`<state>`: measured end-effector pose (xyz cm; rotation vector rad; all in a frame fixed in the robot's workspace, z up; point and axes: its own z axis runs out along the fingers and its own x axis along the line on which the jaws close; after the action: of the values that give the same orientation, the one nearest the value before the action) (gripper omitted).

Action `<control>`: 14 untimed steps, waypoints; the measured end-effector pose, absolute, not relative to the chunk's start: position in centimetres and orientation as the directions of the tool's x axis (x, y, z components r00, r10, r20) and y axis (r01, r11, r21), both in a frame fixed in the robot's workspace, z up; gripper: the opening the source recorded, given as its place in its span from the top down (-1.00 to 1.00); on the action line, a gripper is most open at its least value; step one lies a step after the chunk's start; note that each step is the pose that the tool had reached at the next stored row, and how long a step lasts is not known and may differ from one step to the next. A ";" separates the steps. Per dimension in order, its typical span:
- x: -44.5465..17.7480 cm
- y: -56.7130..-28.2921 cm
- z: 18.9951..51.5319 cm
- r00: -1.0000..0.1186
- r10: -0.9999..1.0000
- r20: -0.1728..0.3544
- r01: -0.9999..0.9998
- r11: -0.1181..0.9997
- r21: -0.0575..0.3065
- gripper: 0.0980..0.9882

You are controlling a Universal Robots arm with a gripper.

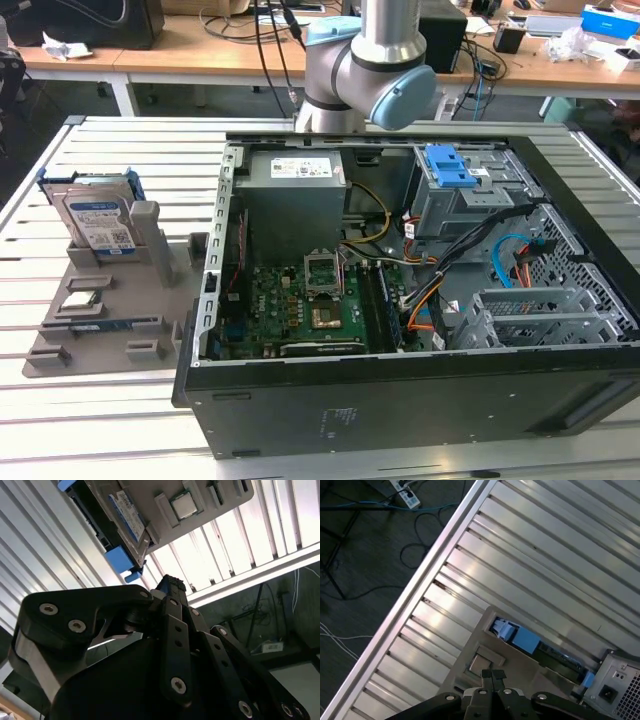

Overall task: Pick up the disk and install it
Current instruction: 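Pick up the disk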

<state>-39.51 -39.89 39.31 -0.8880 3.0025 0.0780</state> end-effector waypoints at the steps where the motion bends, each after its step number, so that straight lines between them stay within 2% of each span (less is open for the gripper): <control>1: -39.5 -39.9 39.3 -0.832 -0.554 -0.023 -0.555 0.831 0.045 0.98; 14: -39.5 -39.9 39.3 -0.720 -0.694 -0.023 -0.694 0.719 0.045 0.98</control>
<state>-39.52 -39.88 39.30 -1.1741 2.9077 0.0792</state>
